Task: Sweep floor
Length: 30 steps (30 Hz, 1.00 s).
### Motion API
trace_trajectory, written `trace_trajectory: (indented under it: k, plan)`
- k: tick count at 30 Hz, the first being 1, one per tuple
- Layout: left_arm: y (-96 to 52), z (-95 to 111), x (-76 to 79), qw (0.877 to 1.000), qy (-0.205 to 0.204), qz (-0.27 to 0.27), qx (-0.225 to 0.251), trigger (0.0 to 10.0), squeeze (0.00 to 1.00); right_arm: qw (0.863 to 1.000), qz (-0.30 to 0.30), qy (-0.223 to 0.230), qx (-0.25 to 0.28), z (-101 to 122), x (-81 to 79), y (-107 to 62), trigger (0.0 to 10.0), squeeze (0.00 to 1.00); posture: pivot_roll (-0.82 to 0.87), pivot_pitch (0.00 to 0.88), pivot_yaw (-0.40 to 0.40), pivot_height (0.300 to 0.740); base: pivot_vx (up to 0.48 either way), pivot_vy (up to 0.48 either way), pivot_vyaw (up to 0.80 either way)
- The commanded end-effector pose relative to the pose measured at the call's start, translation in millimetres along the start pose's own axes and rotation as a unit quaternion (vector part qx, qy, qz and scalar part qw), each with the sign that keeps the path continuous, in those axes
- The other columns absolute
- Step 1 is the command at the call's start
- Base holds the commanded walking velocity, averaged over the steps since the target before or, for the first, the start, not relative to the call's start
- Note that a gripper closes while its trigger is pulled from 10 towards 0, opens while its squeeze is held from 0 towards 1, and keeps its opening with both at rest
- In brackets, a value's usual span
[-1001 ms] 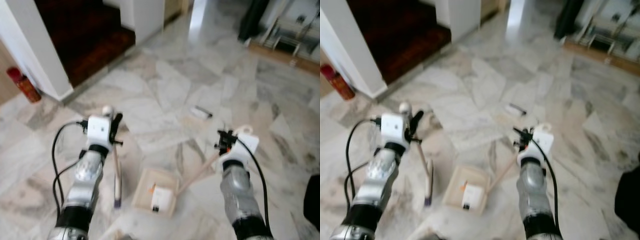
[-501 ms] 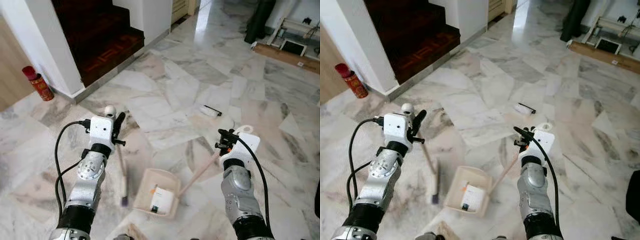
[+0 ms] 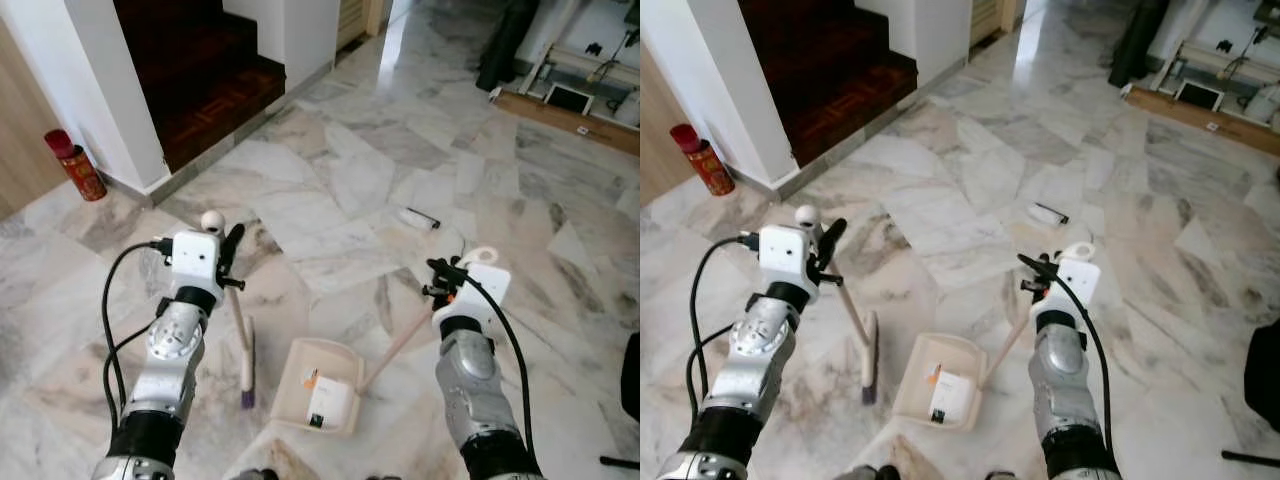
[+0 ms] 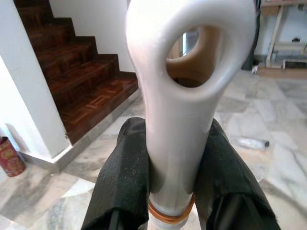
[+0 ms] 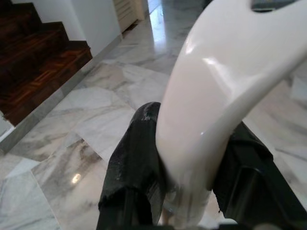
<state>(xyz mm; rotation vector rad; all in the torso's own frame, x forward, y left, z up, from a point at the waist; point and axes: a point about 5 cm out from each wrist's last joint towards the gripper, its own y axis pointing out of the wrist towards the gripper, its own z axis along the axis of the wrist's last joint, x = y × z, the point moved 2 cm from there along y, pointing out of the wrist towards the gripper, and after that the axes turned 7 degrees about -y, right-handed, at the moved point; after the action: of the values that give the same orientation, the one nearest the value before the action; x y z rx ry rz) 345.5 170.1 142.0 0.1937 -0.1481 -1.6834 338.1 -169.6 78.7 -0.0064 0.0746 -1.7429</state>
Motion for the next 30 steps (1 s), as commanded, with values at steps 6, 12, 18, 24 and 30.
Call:
trace_trajectory:
  k: [6, 12, 18, 24, 30]
  plan:
    - [3.6, 10.9, 6.0, 1.000, 0.003, -0.010, 0.023, 10.0, 0.00, 1.000, -0.009, 0.008, 0.016, 6.5, 4.7, 1.0, 10.0, 0.00, -0.06, 0.121, -0.027, 0.740, 0.000, 0.334, 0.00]
    - [3.2, 10.8, 6.3, 1.000, 0.003, -0.010, 0.024, 10.0, 0.00, 1.000, -0.008, 0.007, 0.016, 6.0, 4.7, 0.8, 10.0, 0.00, -0.05, 0.115, -0.030, 0.740, 0.000, 0.367, 0.00]
    - [3.1, 10.9, 6.4, 1.000, 0.004, -0.009, 0.024, 10.0, 0.00, 1.000, -0.006, 0.007, 0.016, 6.5, 3.6, 1.5, 10.0, 0.00, -0.05, 0.110, -0.031, 0.740, 0.000, 0.363, 0.00]
    - [3.1, 11.2, 6.3, 1.000, 0.003, -0.010, 0.025, 10.0, 0.00, 1.000, -0.004, 0.006, 0.016, 6.5, 3.0, 1.6, 10.0, 0.00, -0.05, 0.108, -0.031, 0.740, 0.000, 0.362, 0.00]
    - [3.4, 11.5, 6.0, 1.000, 0.004, -0.009, 0.025, 10.0, 0.00, 1.000, -0.004, 0.006, 0.017, 6.8, 2.6, 1.6, 10.0, 0.00, -0.05, 0.111, -0.030, 0.740, 0.000, 0.362, 0.00]
